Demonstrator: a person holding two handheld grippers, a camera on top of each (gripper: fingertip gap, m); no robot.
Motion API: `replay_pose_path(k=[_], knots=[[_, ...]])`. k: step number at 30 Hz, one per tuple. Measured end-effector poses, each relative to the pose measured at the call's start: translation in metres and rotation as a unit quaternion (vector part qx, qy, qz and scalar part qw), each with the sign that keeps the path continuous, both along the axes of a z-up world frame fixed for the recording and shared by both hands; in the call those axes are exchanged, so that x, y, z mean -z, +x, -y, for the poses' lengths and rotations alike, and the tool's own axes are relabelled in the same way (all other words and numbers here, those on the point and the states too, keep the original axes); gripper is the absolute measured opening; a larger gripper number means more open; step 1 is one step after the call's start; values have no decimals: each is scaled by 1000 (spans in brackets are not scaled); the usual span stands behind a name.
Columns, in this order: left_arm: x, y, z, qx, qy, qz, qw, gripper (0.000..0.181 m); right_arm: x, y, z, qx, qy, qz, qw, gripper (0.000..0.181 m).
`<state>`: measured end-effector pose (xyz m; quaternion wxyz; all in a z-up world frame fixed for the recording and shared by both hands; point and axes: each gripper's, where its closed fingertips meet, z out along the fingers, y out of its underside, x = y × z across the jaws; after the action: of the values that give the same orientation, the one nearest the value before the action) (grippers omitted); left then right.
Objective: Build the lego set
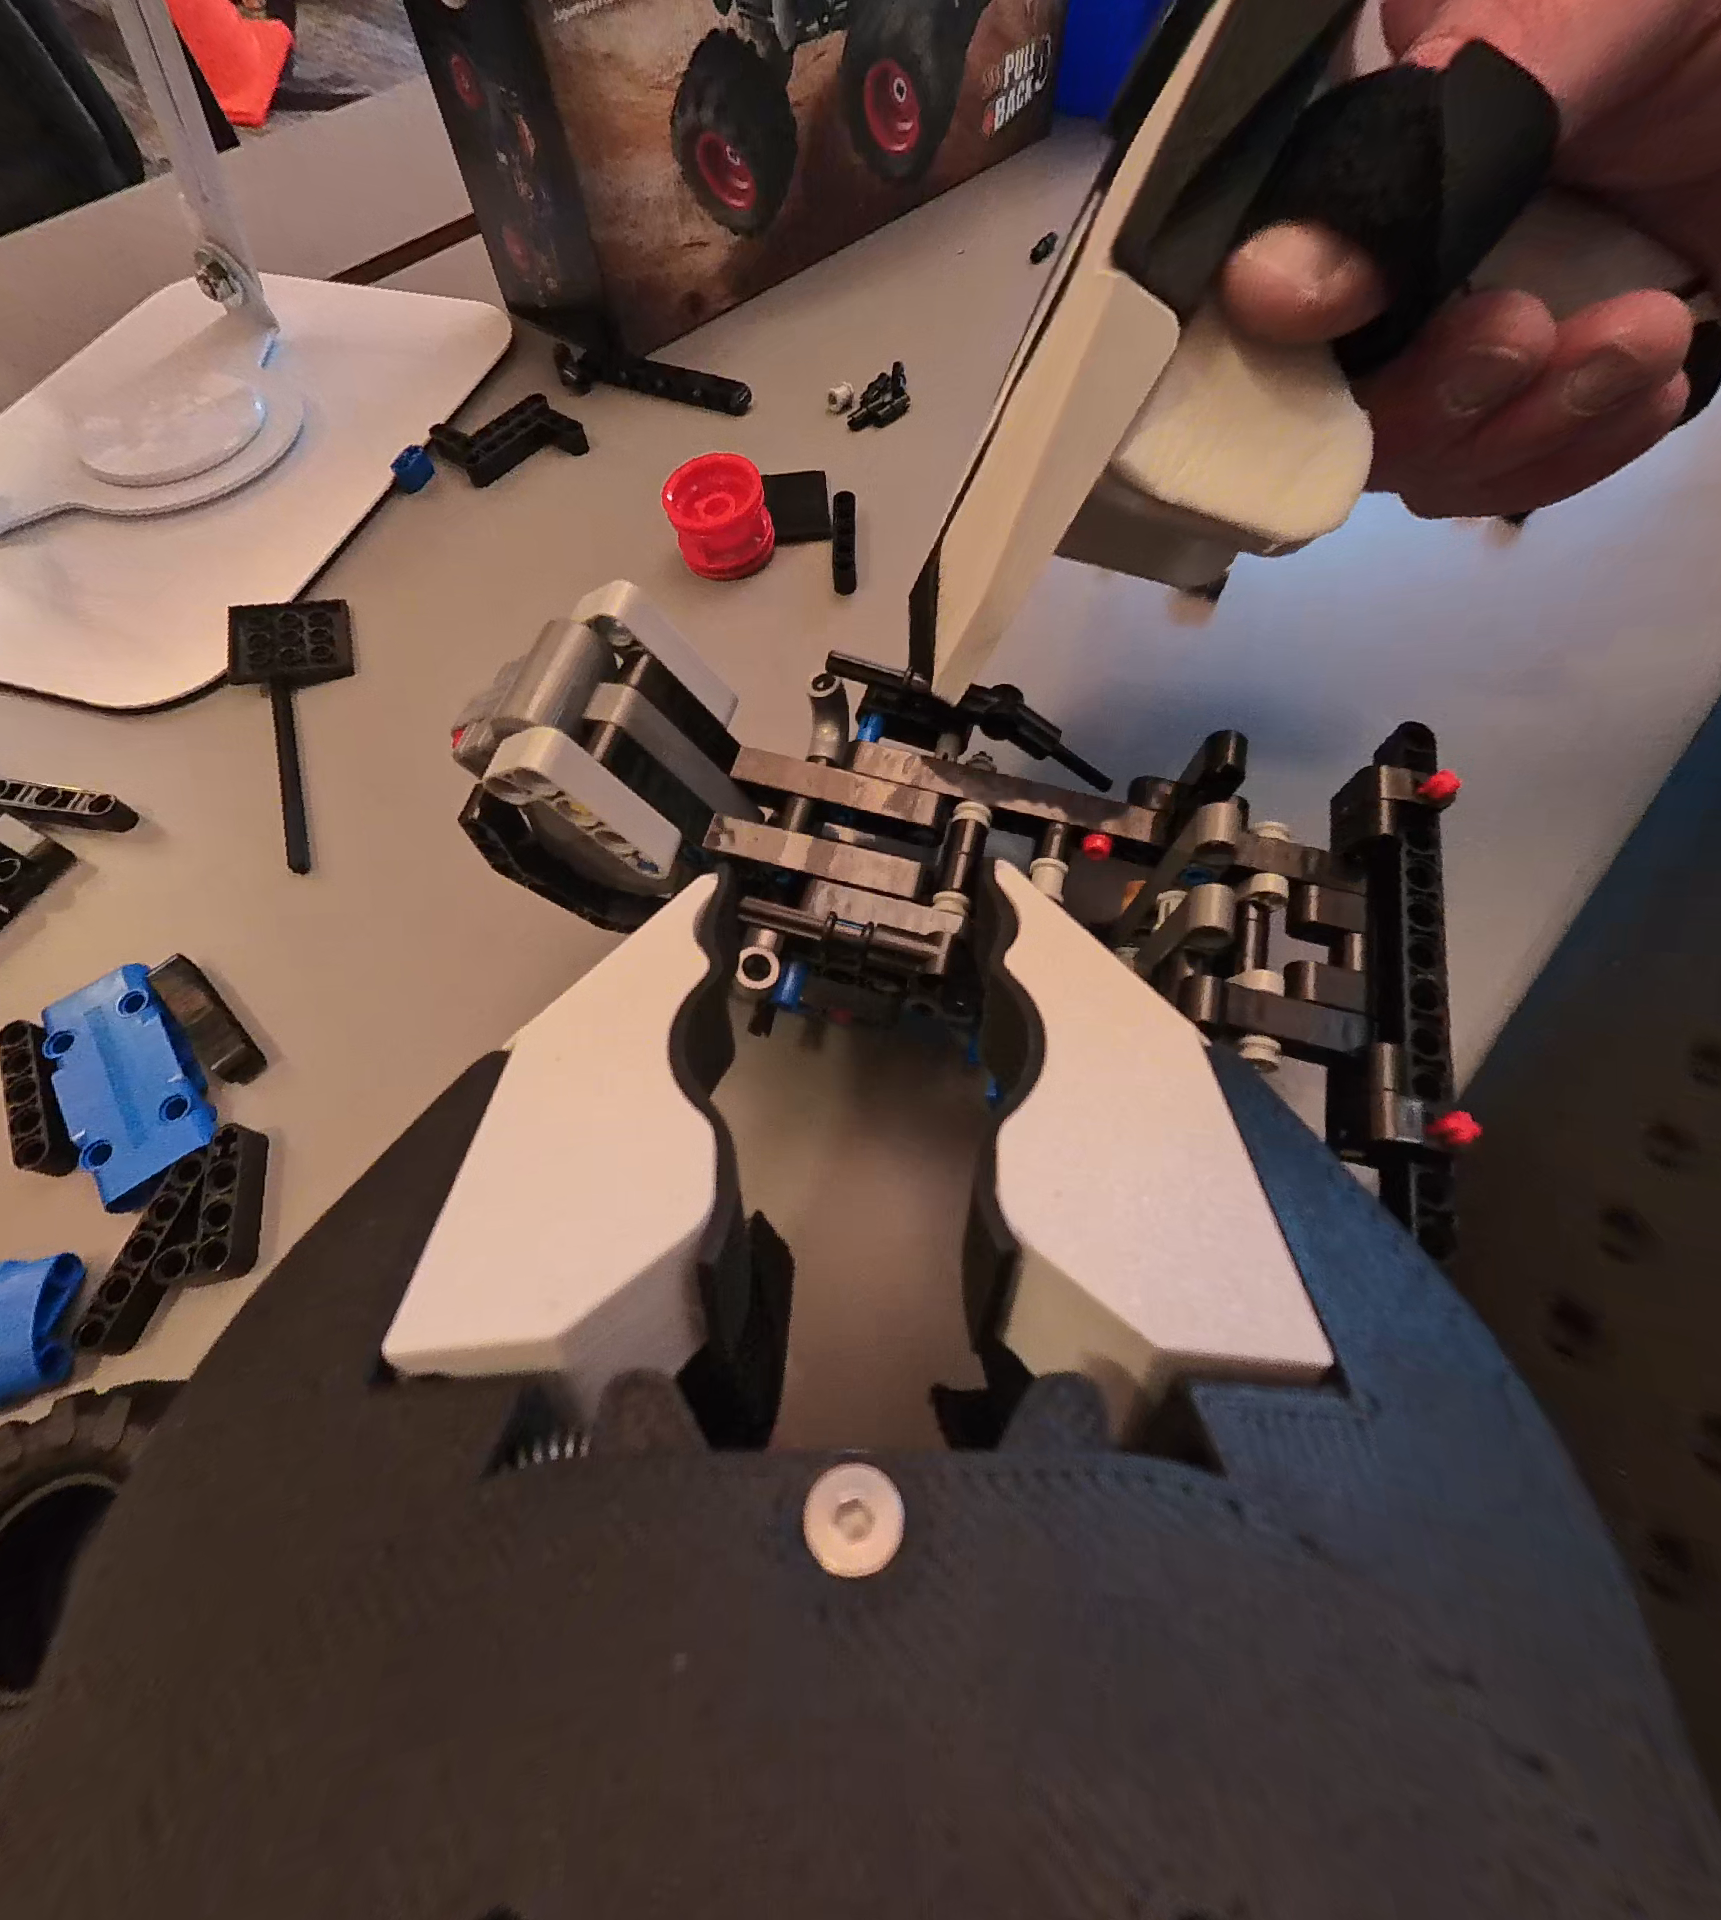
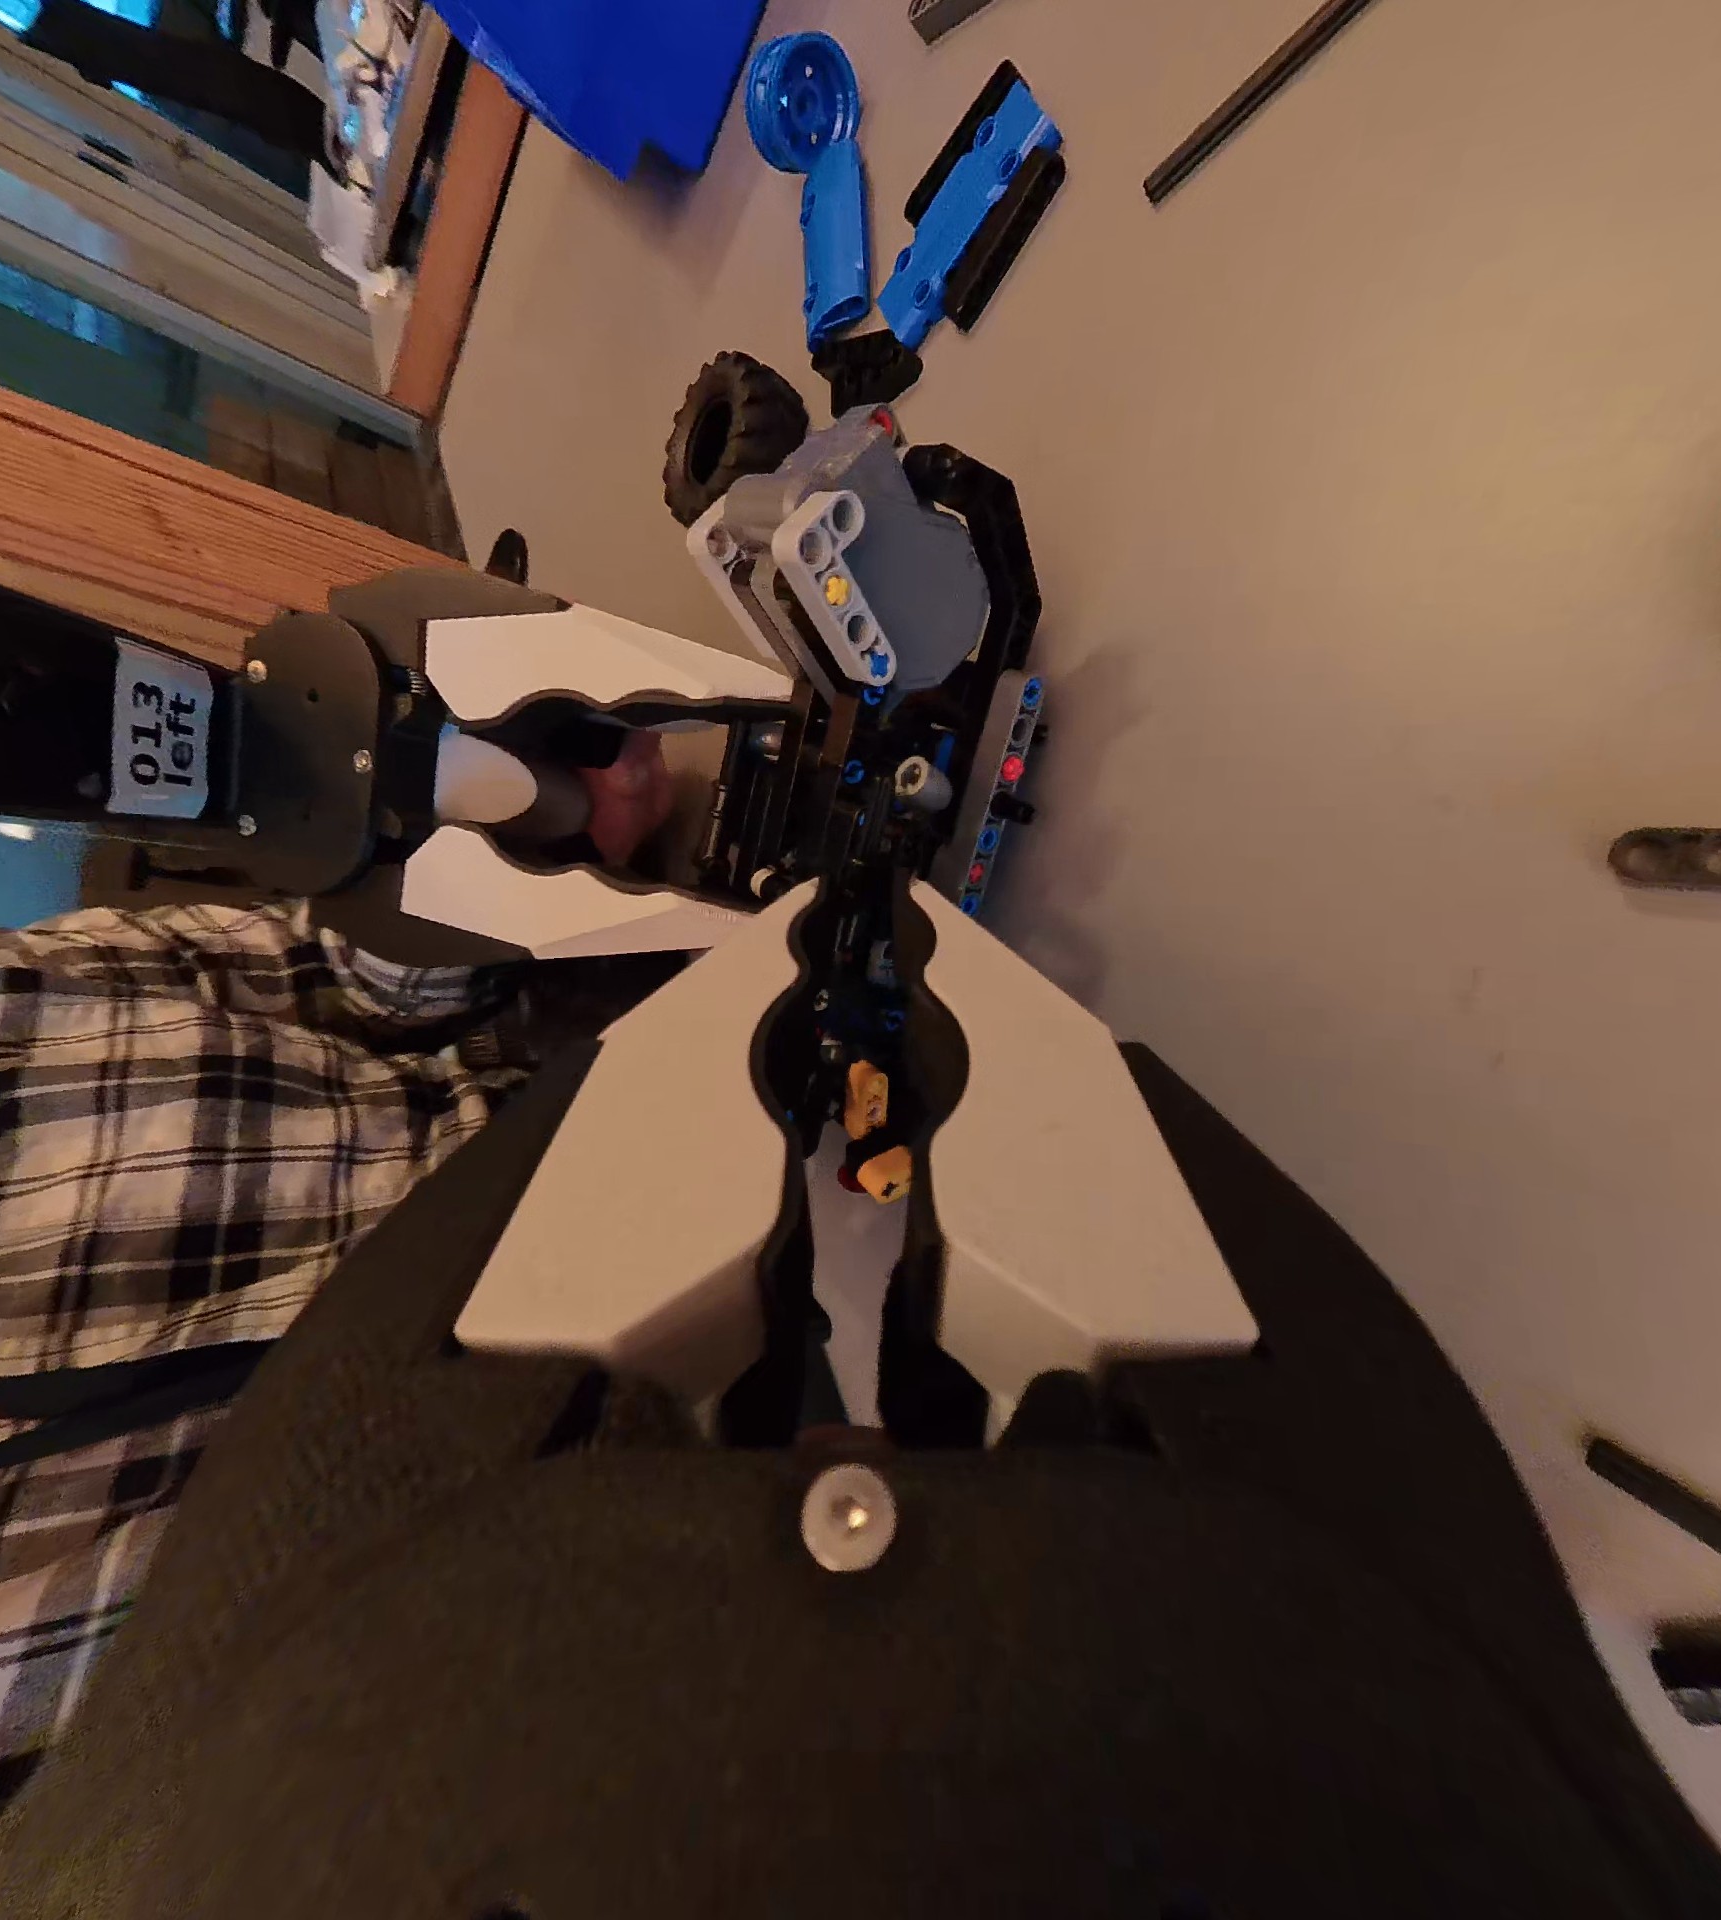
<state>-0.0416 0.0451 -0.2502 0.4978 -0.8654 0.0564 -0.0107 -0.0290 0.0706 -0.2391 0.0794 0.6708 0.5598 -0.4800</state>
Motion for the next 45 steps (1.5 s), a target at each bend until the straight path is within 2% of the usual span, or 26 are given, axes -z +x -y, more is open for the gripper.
replay_pose_path(k=[1,9,26,30,36,45], knots=[[0,0,0,0,0,1,1000,43,0,0,0,0,12,-3,1000,7],[0,0,-1,-3,2,-4,1000,43,1,-1,1,-19,79,-5,997,7],[0,-1,-1,-5,2,0,1000,43,1,-1,3,-106,83,-79,988,8],[0,-2,-1,-5,5,-1,1000,43,1,-2,1,-70,46,-78,993,11],[0,1,-3,0,6,0,1000,44,3,-1,-9,8,86,-88,992,19],[0,1,-3,-2,6,0,1000,44,3,-4,-2,-5,143,-98,985,13]])
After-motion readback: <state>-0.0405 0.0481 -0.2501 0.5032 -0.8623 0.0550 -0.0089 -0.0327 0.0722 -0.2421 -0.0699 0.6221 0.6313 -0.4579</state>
